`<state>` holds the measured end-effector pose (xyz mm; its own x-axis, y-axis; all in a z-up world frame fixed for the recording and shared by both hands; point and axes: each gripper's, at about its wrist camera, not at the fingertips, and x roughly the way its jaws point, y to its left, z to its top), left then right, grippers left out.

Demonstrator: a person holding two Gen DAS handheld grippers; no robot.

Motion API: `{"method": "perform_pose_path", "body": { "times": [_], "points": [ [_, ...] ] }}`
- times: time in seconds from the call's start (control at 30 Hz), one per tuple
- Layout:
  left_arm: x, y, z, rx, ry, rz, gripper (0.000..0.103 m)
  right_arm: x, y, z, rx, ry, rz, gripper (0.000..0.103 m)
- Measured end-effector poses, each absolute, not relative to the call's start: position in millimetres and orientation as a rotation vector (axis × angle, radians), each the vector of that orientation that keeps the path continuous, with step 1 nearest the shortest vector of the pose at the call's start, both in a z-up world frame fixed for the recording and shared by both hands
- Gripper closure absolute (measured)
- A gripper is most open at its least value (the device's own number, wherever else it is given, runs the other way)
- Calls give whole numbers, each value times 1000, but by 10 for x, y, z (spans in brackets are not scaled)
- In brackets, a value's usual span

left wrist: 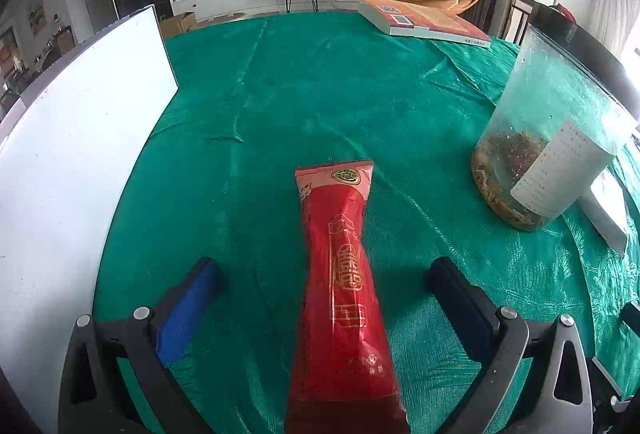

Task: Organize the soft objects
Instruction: 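Grasp the red packet with the left tool while the right tool grasps the white wipes pack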

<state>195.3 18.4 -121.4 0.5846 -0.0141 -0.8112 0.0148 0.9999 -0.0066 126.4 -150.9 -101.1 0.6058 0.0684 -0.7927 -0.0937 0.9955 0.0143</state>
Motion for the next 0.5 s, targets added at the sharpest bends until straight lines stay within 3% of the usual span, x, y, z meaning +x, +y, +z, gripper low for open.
{"method": "perform_pose_path", "body": {
  "times": [0.5],
  "points": [
    [1954,183,-1218,-1,946,-17,0,1259,-1520,-1007,-28,914,92,10]
  ]
}}
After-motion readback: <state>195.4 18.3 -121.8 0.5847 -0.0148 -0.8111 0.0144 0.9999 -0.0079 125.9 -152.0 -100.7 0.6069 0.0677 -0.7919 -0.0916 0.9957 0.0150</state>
